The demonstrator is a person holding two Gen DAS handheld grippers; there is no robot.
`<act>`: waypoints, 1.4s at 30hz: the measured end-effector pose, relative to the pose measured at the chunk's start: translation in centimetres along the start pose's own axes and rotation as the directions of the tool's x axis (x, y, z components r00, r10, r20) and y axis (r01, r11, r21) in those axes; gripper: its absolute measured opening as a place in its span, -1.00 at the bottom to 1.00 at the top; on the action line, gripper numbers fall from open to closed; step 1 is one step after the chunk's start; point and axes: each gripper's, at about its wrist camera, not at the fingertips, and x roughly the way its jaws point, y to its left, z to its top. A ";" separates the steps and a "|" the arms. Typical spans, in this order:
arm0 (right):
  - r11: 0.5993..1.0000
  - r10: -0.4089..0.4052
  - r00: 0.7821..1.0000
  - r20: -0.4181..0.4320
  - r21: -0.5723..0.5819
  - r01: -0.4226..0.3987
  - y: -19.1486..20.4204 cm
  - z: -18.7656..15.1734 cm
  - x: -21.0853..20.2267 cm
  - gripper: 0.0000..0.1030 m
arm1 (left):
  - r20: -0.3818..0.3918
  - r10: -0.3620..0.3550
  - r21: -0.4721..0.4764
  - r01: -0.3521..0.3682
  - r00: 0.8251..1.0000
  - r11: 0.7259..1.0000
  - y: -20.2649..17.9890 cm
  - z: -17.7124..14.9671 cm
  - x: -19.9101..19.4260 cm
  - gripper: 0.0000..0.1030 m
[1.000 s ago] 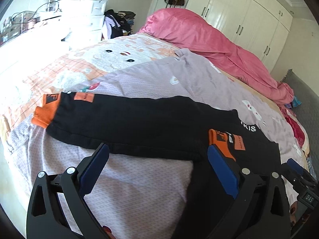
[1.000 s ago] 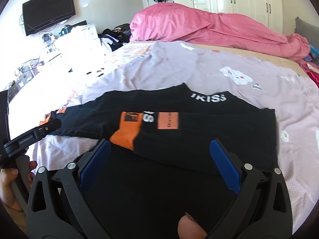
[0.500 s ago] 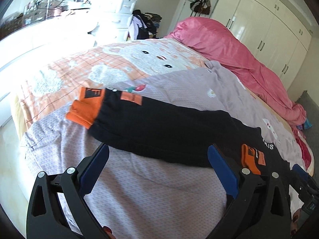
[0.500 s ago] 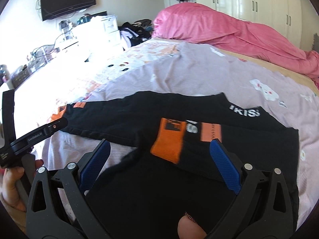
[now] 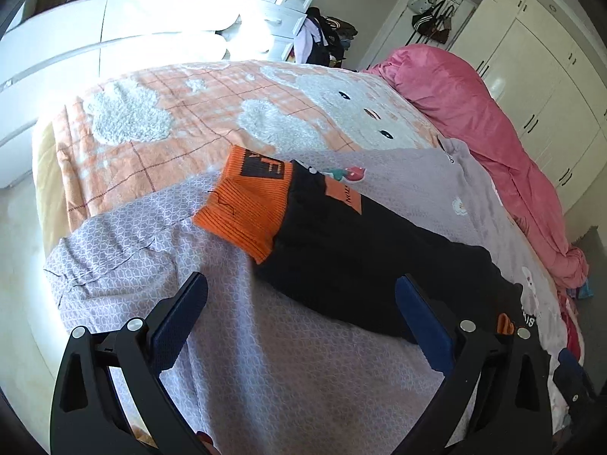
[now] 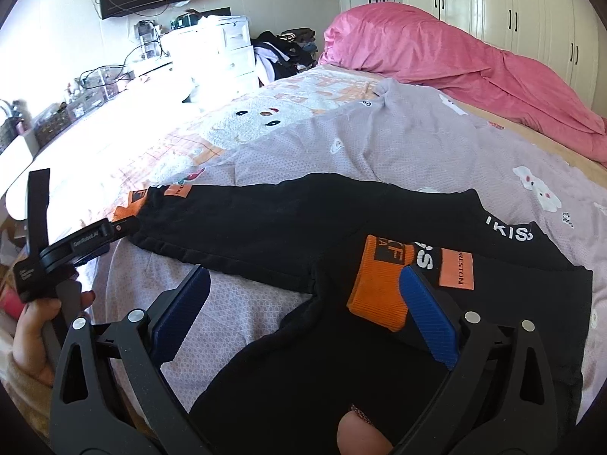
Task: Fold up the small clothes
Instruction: 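Move the left tool to the other sleeve's orange cuff, then close the left tool on the orange cuff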
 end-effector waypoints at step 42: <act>0.970 -0.050 0.999 -0.007 0.237 0.050 -8.5 -4.1 -2.0 0.82 | 0.203 -0.274 0.148 0.247 0.940 0.958 -10.6 1.5 -5.1 -0.78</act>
